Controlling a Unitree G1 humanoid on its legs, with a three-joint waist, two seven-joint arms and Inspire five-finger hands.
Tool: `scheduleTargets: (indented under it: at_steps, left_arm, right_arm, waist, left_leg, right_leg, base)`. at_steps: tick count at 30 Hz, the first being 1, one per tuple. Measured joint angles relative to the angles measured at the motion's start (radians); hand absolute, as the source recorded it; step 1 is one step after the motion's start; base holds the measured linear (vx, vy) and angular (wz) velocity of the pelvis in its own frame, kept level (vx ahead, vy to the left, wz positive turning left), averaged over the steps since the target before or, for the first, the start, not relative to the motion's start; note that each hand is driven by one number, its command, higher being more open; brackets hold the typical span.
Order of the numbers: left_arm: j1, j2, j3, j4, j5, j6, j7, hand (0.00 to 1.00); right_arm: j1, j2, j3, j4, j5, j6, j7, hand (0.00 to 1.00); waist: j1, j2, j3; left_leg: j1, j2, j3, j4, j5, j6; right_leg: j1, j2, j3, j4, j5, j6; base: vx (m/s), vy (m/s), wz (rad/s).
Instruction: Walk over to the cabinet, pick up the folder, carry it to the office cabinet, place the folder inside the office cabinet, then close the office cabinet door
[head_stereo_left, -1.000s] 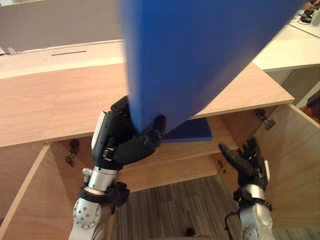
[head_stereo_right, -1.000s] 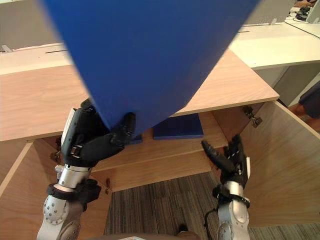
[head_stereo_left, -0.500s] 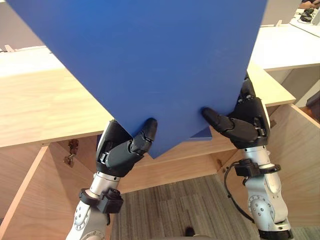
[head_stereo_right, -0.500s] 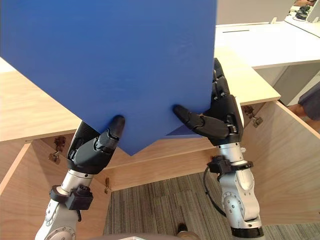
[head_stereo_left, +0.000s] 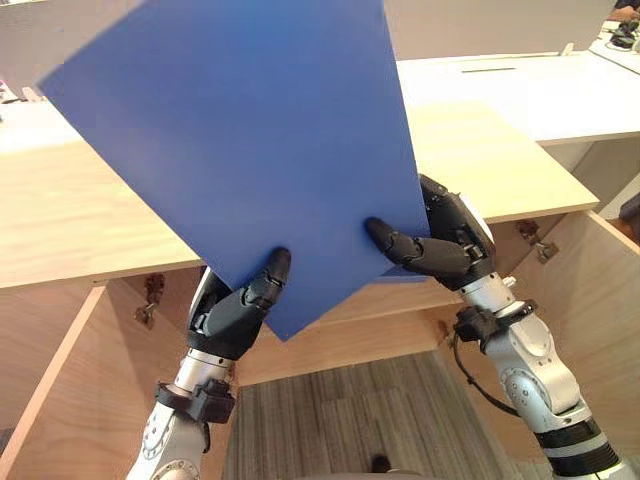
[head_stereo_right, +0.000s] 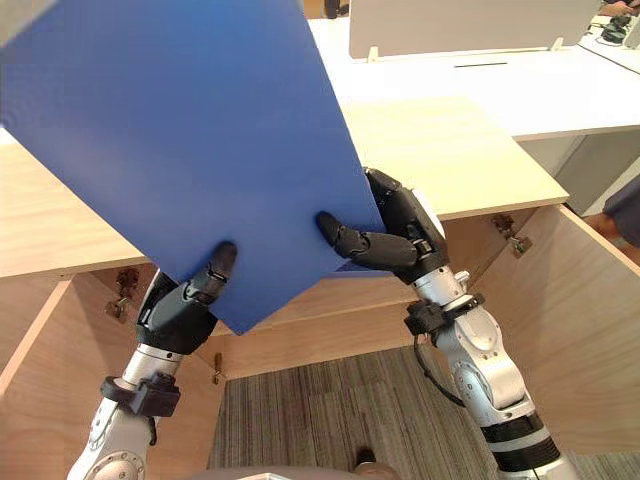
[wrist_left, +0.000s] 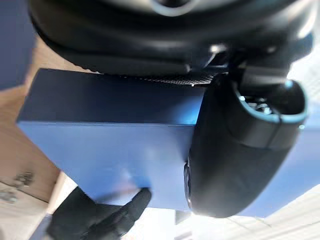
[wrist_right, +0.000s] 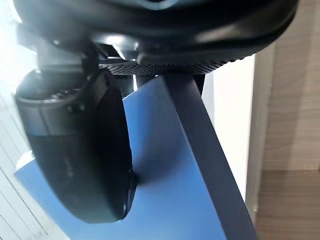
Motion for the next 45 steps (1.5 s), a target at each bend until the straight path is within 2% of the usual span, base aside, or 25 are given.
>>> scheduleTargets:
  at_steps: [5, 7, 12, 14, 17, 21, 27, 31, 38, 40, 42, 45]
  left_arm:
    - [0.005, -0.019, 0.02, 0.017, 0.063, 0.011, 0.001, 1.0]
    - [0.006, -0.065, 0.047, 0.016, 0.141, 0.011, 0.004, 1.0]
    - [0.014, -0.246, 0.167, -0.015, 0.33, -0.008, 0.05, 1.0]
    - [0.024, -0.321, 0.252, -0.016, 0.385, -0.03, 0.092, 1.0]
    - [0.051, -0.382, 0.358, -0.004, 0.437, -0.059, 0.149, 1.0]
    - [0.079, -0.415, 0.416, 0.059, 0.514, -0.074, 0.204, 1.0]
    - [0.103, -0.436, 0.396, 0.24, 0.6, -0.066, 0.21, 1.0]
    - [0.095, -0.434, 0.363, 0.401, 0.682, -0.063, 0.197, 1.0]
    - [0.054, -0.421, 0.344, 0.814, 0.87, -0.038, 0.228, 1.0]
    - [0.032, -0.411, 0.36, 0.931, 0.898, -0.023, 0.237, 1.0]
    - [0.008, -0.394, 0.392, 1.086, 0.913, -0.003, 0.245, 1.0]
    - [-0.001, -0.367, 0.411, 1.195, 0.922, 0.018, 0.26, 1.0]
  right_arm:
    - [0.001, 0.016, -0.016, 0.013, -0.04, 0.002, -0.001, 0.0]
    - [0.012, 0.064, -0.038, 0.013, -0.069, 0.005, 0.01, 0.0]
    - [0.085, 0.25, -0.123, 0.0, -0.117, 0.009, 0.033, 0.0]
    - [0.108, 0.313, -0.191, -0.005, -0.117, 0.009, 0.015, 0.0]
    - [0.115, 0.368, -0.288, -0.02, -0.117, 0.004, -0.023, 0.0]
    - [0.121, 0.389, -0.386, -0.021, -0.116, -0.005, -0.06, 0.0]
    - [0.121, 0.389, -0.442, -0.021, -0.109, -0.013, -0.074, 0.0]
    - [0.121, 0.389, -0.441, -0.028, -0.103, -0.017, -0.074, 0.0]
    - [0.121, 0.379, -0.392, -0.039, -0.057, -0.024, -0.073, 0.0]
    - [0.122, 0.37, -0.332, -0.049, -0.014, -0.025, -0.068, 0.0]
    - [0.124, 0.339, -0.213, -0.054, 0.046, -0.025, -0.034, 0.0]
    - [0.149, 0.293, -0.053, -0.053, 0.052, -0.023, 0.03, 0.0]
  waist:
    - [0.01, 0.001, -0.004]
    - [0.011, 0.002, -0.005]
    - [0.016, 0.003, -0.008]
    - [0.022, 0.003, -0.008]
    - [0.033, 0.003, -0.009]
    - [0.036, 0.004, -0.014]
    - [0.036, 0.006, -0.035]
    - [0.035, 0.006, -0.035]
    - [0.033, 0.006, -0.038]
    - [0.033, 0.006, -0.038]
    - [0.033, 0.004, -0.039]
    - [0.037, 0.004, -0.039]
  left_leg:
    - [-0.01, 0.0, -0.014, 0.002, 0.001, 0.001]
    - [-0.012, -0.001, -0.021, 0.002, 0.002, 0.002]
    - [-0.021, 0.0, -0.044, 0.004, 0.003, 0.003]
    - [-0.023, -0.001, -0.06, 0.005, 0.004, 0.006]
    - [-0.025, -0.002, -0.071, 0.006, 0.005, 0.007]
    - [-0.029, -0.004, -0.093, 0.006, 0.007, 0.009]
    - [-0.04, -0.005, -0.11, 0.007, 0.01, 0.009]
    - [-0.048, -0.005, -0.111, 0.012, 0.01, 0.009]
    - [-0.061, -0.004, -0.108, 0.016, 0.01, 0.009]
    - [-0.061, -0.003, -0.104, 0.016, 0.01, 0.009]
    - [-0.063, -0.001, -0.092, 0.015, 0.009, 0.008]
    - [-0.07, -0.002, -0.078, 0.018, 0.009, 0.008]
  right_leg:
    - [0.0, -0.001, -0.012, 0.0, 0.0, 0.0]
    - [0.0, -0.002, -0.016, 0.0, 0.0, 0.0]
    - [0.002, -0.003, -0.032, 0.0, 0.0, 0.0]
    - [0.007, -0.005, -0.04, 0.0, 0.0, 0.0]
    - [0.012, -0.007, -0.046, 0.0, 0.0, 0.0]
    - [0.018, -0.011, -0.057, 0.0, -0.001, 0.0]
    - [0.017, -0.012, -0.067, 0.0, -0.004, -0.002]
    - [0.012, -0.013, -0.067, 0.0, -0.005, -0.001]
    - [-0.002, -0.012, -0.064, -0.001, -0.005, -0.001]
    - [-0.004, -0.011, -0.061, -0.001, -0.005, -0.001]
    - [-0.012, -0.009, -0.048, -0.001, -0.005, -0.001]
    - [-0.025, -0.01, -0.035, -0.001, -0.005, -0.001]
  base:
    - [-0.04, -0.029, 0.09]
    - [-0.03, -0.028, 0.12]
    - [-0.03, -0.03, 0.14]
    - [-0.03, -0.02, 0.19]
    - [-0.04, -0.018, 0.12]
    - [-0.04, -0.018, 0.18]
    - [-0.04, -0.026, 0.08]
    - [-0.05, -0.027, 0.0]
    - [-0.04, -0.023, -0.02]
    - [-0.03, -0.02, -0.06]
    - [-0.05, -0.021, -0.17]
    - [-0.04, -0.016, -0.13]
